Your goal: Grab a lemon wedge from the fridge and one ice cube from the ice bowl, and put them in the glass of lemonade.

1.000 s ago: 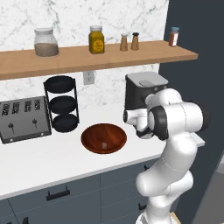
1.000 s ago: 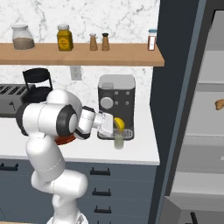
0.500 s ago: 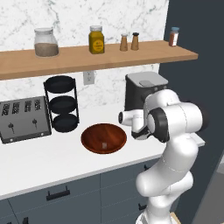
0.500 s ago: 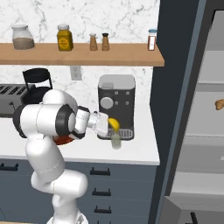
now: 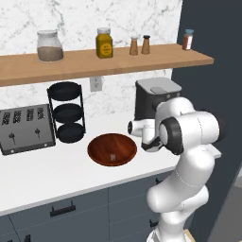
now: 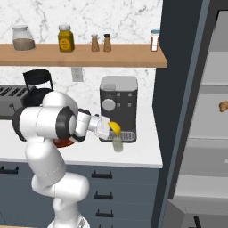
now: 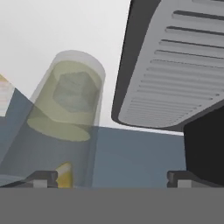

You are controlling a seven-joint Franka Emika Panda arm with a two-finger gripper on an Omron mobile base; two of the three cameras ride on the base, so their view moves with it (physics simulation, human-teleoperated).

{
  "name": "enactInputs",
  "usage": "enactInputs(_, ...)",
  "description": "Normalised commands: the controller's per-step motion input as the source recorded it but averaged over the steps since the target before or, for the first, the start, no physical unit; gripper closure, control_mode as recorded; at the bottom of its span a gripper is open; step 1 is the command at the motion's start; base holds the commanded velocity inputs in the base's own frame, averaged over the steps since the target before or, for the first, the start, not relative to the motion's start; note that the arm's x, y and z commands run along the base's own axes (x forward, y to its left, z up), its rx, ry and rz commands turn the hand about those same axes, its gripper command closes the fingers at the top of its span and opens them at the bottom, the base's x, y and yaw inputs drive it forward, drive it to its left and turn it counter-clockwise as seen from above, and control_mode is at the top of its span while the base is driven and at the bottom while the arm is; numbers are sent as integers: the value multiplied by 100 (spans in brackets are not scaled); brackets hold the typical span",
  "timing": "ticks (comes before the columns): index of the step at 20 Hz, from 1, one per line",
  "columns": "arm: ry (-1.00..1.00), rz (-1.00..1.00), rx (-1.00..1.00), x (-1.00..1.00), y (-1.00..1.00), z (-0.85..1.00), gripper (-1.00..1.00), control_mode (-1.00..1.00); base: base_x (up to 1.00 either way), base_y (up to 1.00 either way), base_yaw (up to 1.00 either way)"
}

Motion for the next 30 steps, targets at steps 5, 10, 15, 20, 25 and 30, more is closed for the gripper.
enactInputs(5,23,0,2,-19,0,-2,-100,-100,0,0,0)
enactInputs(10,51,3,0,-7,3,-24,-100,-100,0,0,0)
enactInputs(15,62,5,-2,0,11,-1,-100,-100,0,0,0)
enactInputs(20,51,3,-4,0,12,-12,-100,-100,0,0,0)
enactInputs(25,32,1,-4,0,16,-5,-100,-100,0,0,0)
enactInputs(30,12,0,0,-23,16,24,-100,-100,0,0,0)
